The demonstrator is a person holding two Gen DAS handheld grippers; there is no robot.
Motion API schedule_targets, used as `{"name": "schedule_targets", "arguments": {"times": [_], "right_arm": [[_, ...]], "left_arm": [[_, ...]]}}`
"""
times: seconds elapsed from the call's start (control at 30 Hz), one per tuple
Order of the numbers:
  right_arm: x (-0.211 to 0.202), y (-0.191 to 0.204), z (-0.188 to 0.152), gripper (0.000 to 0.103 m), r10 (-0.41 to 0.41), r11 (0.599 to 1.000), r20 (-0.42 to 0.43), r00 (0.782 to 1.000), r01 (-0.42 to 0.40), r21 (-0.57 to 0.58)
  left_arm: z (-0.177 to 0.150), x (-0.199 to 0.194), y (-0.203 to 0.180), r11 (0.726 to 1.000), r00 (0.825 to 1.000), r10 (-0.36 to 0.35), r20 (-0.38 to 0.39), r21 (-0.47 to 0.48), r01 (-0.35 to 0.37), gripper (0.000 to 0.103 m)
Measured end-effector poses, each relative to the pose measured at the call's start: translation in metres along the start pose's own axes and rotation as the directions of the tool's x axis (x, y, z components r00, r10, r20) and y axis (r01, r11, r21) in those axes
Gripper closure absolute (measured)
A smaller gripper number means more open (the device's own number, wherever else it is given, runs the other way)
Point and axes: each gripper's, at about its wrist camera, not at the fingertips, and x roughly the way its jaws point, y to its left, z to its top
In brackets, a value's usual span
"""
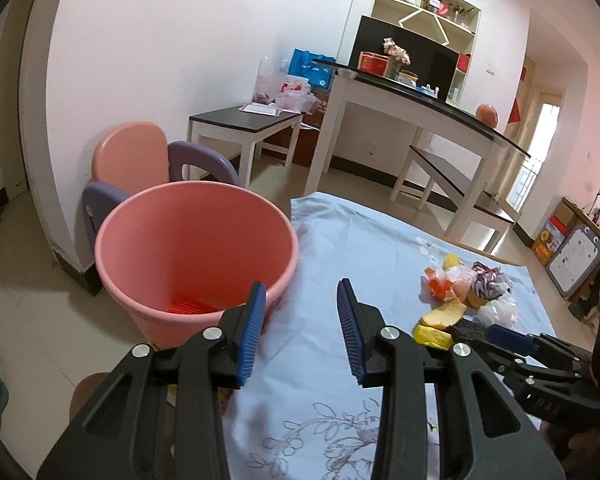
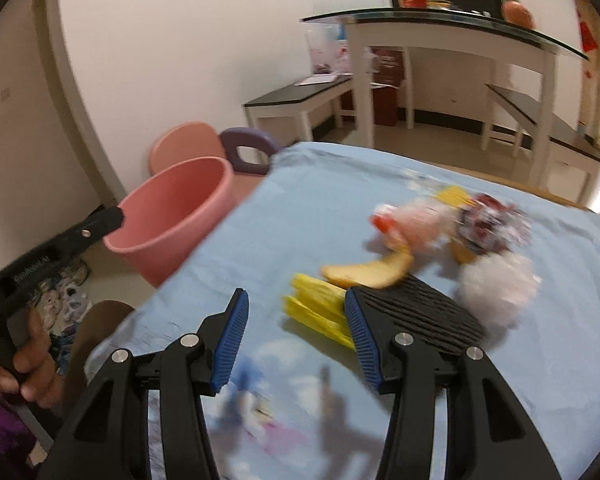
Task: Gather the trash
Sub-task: 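Move both open tools back over the trash pile, then grasp the black mesh net with the right tool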
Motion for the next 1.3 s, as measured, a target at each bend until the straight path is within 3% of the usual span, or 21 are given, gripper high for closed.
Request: {"name": "schedule_targets", "arguments": {"times": [0.33,0.6,0.8,0.9,1.13,1.3], "right_arm": [[-0.018,-0.048,-0.021,0.051,-0.062,0.994,-0.004,0.998,0.062,0.092],[0.0,-0.033,-0.015,0.046,-0.063,0.997,-0.045,0.997,0.061,-0.04],[0.013,-0.039,-0.019,0.046,-0.095,0.994,-0.084,0.992,0.091,-0.052],[0.014,-0.047,-0.023,0.054,-0.08,0.997,-0.095,0.992,0.079,-0.017],[0.006,-0.061,-0.031,0.084,-0.05,0.996,-0.098,0.994,0.057,0.064],[-0.005,-0.073,-0.038,0.09,-0.024,0.989,-0.076,0.997,0.035,0.144]], "left_arm": [[-0.008,0.005,-0.021,0.999,0.999,-0.022,-0.024,0.035,0.023,0.066],[-0.011,0.007,-0.032,0.998,0.999,-0.029,-0.039,0.058,0.031,0.066],[-0.01,0.01,-0.036,0.997,0.999,-0.027,-0.047,0.072,0.031,0.066],[-0.01,0.013,-0.04,0.996,0.998,-0.03,-0.054,0.079,0.035,0.066],[-0.008,0.022,-0.062,0.989,0.996,-0.063,-0.068,0.128,0.071,0.066],[-0.006,0.029,-0.078,0.982,0.99,-0.107,-0.093,0.148,0.12,0.066]]}}
